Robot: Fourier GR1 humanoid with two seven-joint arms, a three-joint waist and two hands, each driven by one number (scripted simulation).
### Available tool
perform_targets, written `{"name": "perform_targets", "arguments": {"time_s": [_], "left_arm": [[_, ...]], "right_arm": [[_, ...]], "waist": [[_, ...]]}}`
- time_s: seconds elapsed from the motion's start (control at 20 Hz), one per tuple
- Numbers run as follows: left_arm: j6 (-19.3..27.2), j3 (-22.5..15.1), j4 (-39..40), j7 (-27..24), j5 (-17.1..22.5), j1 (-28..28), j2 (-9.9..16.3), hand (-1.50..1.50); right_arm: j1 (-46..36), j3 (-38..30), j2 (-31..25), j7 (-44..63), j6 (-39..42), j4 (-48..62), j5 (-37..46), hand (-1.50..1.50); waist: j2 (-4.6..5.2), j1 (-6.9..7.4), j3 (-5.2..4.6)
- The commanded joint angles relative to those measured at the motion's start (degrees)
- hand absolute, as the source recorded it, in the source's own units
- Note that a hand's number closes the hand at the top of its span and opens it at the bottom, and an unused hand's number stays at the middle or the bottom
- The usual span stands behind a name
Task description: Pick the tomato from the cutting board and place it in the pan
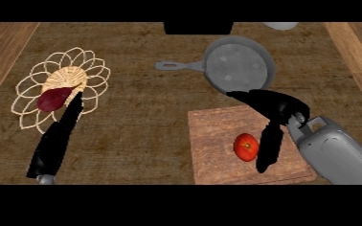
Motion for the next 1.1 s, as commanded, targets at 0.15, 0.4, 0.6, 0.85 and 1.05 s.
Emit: {"name": "perform_targets", "arguments": {"time_s": [0.15, 0.4, 0.6, 0.85, 1.05], "left_arm": [[-0.82, -0.92, 2.48, -3.01, -2.18, 0.46, -3.16, 0.00], [-2.07, 1.95, 2.03, -2.96, -1.62, 1.19, -1.96, 0.00], [-1.91, 1.63, -1.25, -1.95, -2.24, 3.98, -2.26, 0.00], [-3.76, 2.51, -0.33, -1.86, -2.17, 2.89, -2.64, 0.00], [-4.22, 3.34, 2.89, -2.34, -3.38, 0.74, -3.60, 0.00]], "right_arm": [[-2.94, 2.53, 6.12, 8.36, 3.02, 4.07, 2.45, -1.50], [-1.33, 3.74, 4.83, 9.20, 4.92, 2.98, 3.45, -1.50], [1.63, 6.41, 5.31, 11.84, 3.52, 0.76, 5.47, -1.50], [5.80, 8.51, 5.83, 9.16, 1.82, 1.15, 9.61, -1.50], [1.57, 7.24, 11.19, 12.46, 3.61, 6.78, 9.55, -1.50]], "waist": [[0.05, -0.03, -0.01], [-0.01, -0.13, 0.00], [-0.14, -0.20, 0.01], [-0.08, -0.44, 0.02], [0.03, -0.20, 0.00]]}}
